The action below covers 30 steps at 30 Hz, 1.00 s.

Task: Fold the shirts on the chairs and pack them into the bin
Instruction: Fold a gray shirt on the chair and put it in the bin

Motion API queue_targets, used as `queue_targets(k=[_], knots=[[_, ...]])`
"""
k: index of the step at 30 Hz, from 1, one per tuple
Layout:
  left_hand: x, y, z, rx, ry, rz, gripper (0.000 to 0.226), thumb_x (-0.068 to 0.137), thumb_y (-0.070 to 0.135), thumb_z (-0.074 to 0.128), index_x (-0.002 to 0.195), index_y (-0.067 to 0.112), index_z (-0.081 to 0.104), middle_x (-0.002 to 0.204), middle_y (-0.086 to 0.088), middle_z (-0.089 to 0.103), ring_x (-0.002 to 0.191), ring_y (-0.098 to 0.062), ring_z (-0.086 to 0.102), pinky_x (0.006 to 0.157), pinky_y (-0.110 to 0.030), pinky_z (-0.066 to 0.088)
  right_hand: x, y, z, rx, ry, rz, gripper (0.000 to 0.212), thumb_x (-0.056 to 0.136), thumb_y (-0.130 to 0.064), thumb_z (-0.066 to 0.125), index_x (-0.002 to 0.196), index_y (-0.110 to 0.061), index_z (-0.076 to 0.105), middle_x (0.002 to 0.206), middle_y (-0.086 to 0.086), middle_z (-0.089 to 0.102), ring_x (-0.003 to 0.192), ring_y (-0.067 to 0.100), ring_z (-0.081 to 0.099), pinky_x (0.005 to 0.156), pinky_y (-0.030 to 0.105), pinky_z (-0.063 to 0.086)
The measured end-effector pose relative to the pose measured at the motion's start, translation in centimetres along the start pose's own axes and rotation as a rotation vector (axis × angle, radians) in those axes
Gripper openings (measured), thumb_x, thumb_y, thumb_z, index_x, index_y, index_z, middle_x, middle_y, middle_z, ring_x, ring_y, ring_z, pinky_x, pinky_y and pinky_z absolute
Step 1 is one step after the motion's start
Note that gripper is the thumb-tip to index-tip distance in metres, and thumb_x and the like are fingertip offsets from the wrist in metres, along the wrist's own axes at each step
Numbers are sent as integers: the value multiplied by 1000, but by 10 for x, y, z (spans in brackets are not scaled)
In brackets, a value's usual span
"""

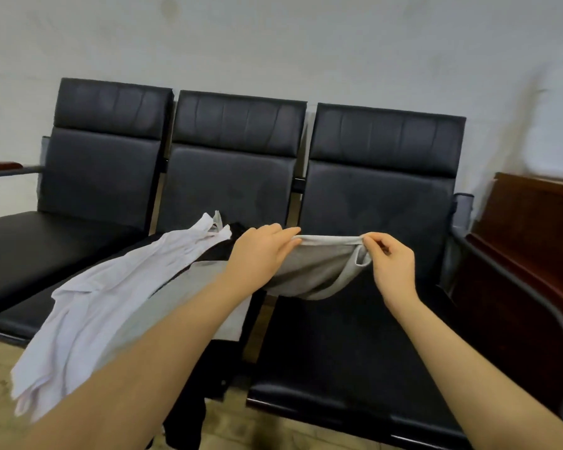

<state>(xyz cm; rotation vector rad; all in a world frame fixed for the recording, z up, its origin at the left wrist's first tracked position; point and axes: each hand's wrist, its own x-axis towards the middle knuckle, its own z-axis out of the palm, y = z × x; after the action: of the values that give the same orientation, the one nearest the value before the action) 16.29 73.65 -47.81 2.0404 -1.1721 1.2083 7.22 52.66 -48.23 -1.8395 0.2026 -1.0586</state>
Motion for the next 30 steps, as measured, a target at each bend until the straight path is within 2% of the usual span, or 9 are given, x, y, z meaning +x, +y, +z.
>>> queue_targets(k=[3, 8, 13, 19, 22, 25, 27, 29, 30], knots=[[3, 34, 22, -55, -56, 14, 40, 92, 34, 41, 100, 11, 73, 68, -3, 60, 58, -25, 60, 50, -33, 47, -8, 16, -39, -58, 35, 58, 14, 94, -13, 57, 87, -20, 68, 83, -9, 67, 75, -2, 59, 64, 8, 45], [3, 96, 56, -256, -182, -59, 51, 94, 44, 31, 108, 14, 70, 75, -3, 55, 69, -24, 56, 60, -39, 48, -20, 43, -101, -132, 109, 135, 15, 92, -11, 59, 84, -19, 68, 79, -10, 66, 76, 1, 59, 66, 13, 42], [-3, 147, 97, -372, -305, -187, 31, 100, 33, 43, 119, 24, 65, 95, 0, 57, 87, -21, 52, 80, -36, 43, -24, 69, -157, -201, 135, 204, 12, 92, -12, 60, 91, -13, 72, 86, -4, 69, 82, 4, 60, 79, 23, 46], [17, 186, 139, -539, -292, -371, 32, 99, 33, 44, 120, 22, 65, 106, 3, 61, 100, -17, 55, 90, -37, 44, -8, 95, -194, -257, 133, 211, 15, 91, -11, 60, 96, -9, 74, 90, 0, 71, 88, 13, 64, 80, 24, 45], [41, 193, 154, -583, -271, -421, 31, 100, 33, 43, 117, 22, 66, 104, 4, 60, 98, -13, 55, 88, -34, 46, 11, 100, -200, -307, 148, 179, 16, 92, -10, 59, 98, -7, 73, 88, -1, 68, 88, 13, 62, 80, 23, 42], [65, 192, 172, -603, -251, -424, 30, 100, 32, 43, 113, 21, 67, 98, 3, 59, 94, -13, 56, 84, -33, 48, 35, 107, -200, -330, 184, 149, 17, 92, -11, 58, 100, -7, 73, 90, 0, 70, 89, 13, 63, 83, 24, 45], [79, 190, 185, -603, -233, -426, 28, 100, 31, 43, 101, 20, 69, 91, 4, 58, 87, -14, 56, 80, -34, 49, 52, 113, -199, -338, 211, 149, 18, 93, -12, 58, 104, -8, 72, 93, 0, 70, 90, 13, 62, 87, 25, 46], [91, 187, 197, -609, -207, -429, 28, 100, 30, 44, 79, 23, 62, 80, 7, 53, 79, -14, 54, 77, -37, 49, 67, 119, -197, -335, 241, 161, 19, 93, -13, 58, 106, -8, 71, 92, -2, 68, 90, 12, 62, 87, 25, 46], [97, 186, 204, -616, -209, -431, 29, 100, 30, 43, 76, 26, 59, 79, 7, 53, 79, -14, 54, 77, -39, 49, 73, 123, -196, -329, 250, 174, 19, 94, -13, 57, 105, -9, 71, 92, -2, 68, 90, 12, 62, 87, 26, 47]])
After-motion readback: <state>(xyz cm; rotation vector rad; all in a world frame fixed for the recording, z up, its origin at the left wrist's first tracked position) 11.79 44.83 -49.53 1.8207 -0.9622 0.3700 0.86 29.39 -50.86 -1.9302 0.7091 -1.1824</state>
